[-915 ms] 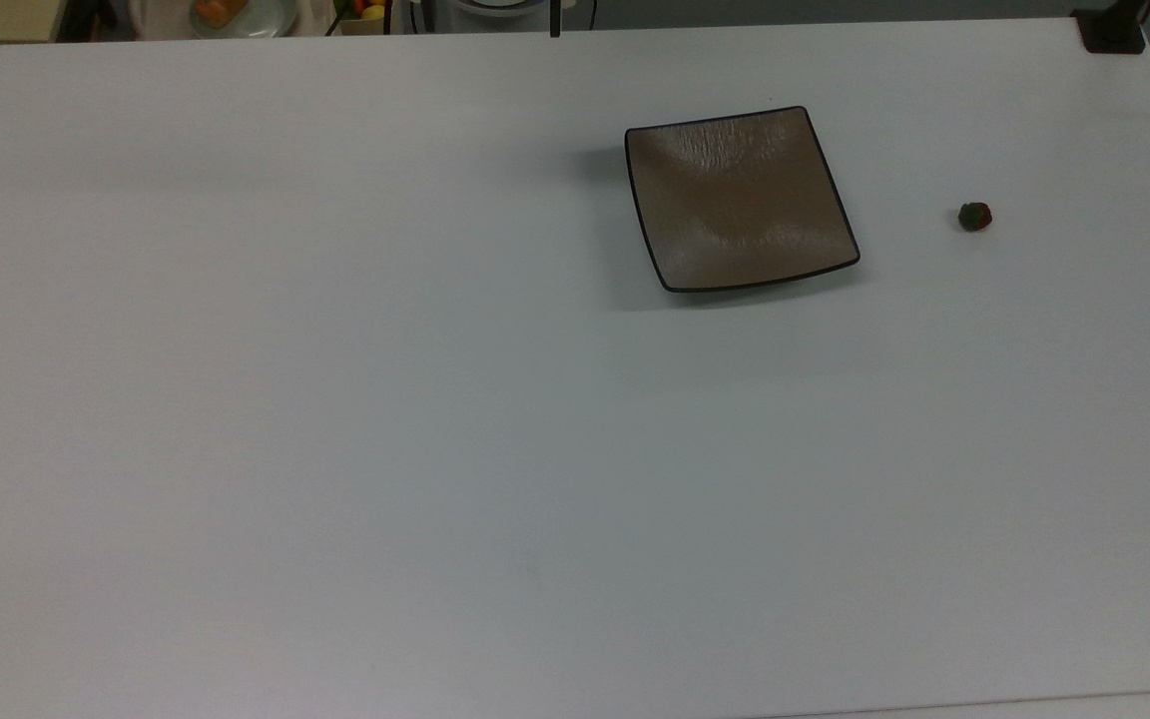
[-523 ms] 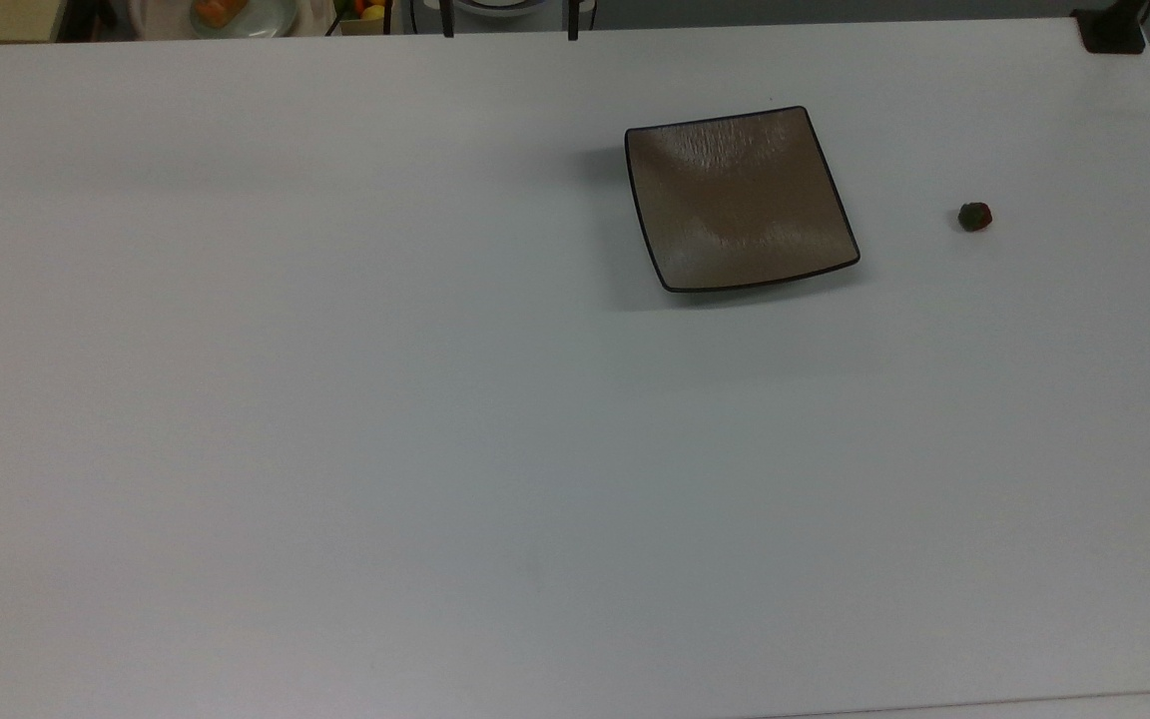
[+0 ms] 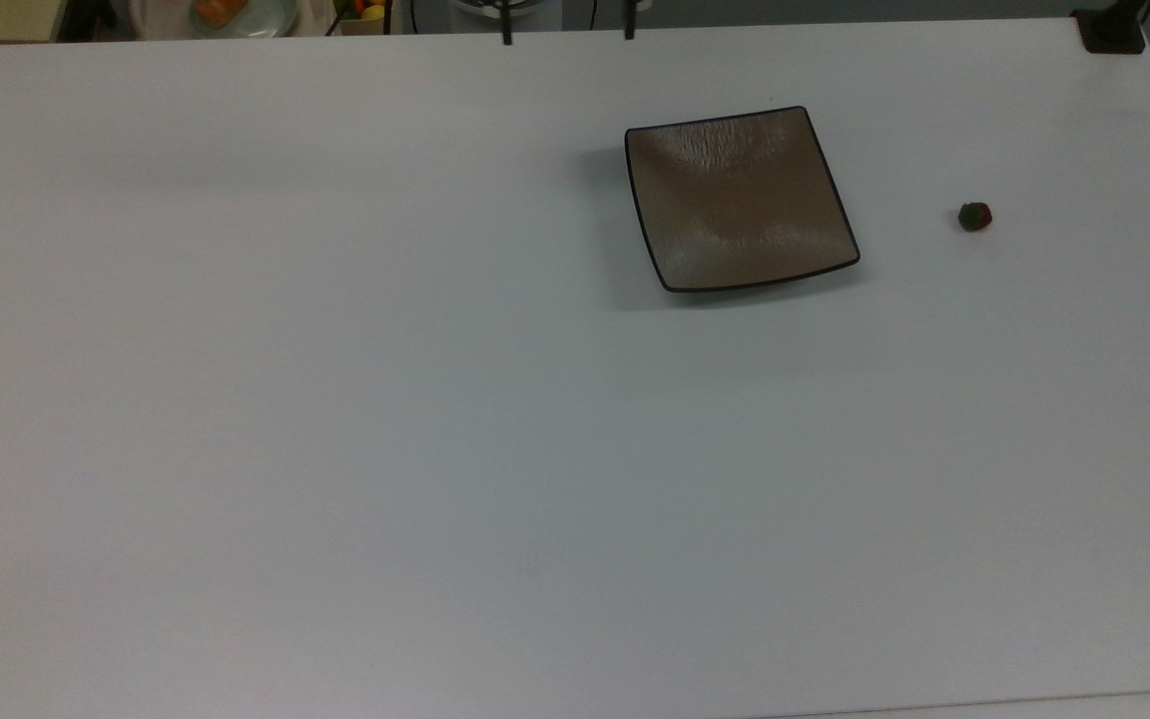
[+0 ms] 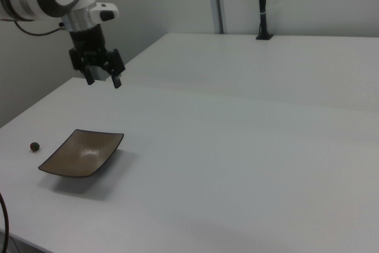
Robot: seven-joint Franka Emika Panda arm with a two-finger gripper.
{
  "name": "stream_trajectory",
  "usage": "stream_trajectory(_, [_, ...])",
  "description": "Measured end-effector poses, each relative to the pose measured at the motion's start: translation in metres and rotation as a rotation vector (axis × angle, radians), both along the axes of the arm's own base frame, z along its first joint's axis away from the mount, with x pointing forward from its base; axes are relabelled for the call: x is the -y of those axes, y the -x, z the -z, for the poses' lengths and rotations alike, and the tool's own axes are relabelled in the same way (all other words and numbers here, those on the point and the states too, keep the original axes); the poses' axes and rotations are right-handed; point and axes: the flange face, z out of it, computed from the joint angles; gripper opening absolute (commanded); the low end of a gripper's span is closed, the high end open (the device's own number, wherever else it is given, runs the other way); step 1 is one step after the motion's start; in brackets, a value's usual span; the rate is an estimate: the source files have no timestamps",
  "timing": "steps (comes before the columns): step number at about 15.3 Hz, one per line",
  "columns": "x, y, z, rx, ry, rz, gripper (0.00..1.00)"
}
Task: Strawberries on a ceramic plate
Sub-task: 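Move the open gripper over the red strawberry beside the plate, then lower the gripper and close it on the red strawberry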
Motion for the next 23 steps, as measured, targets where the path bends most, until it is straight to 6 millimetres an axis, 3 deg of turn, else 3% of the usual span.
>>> stream_trajectory(3, [-0.056,0.012,0.011,-0.021,0.001,-0.101,1.00])
stream_trajectory(5, [-0.105,0.030,0.019,-0.035,0.002,-0.174,1.00])
stream_trajectory(8, [-0.153,0.040,0.026,0.002,-0.026,-0.151,1.00])
stream_trajectory(12, [-0.223,0.051,0.053,0.049,-0.089,-0.135,1.00])
stream_trajectory(17, [-0.305,0.057,0.121,0.090,-0.147,-0.131,1.00])
stream_trajectory(20, [-0.360,0.069,0.175,0.104,-0.126,-0.126,1.00])
stream_trajectory(23, [-0.387,0.078,0.212,0.104,-0.121,-0.149,1.00])
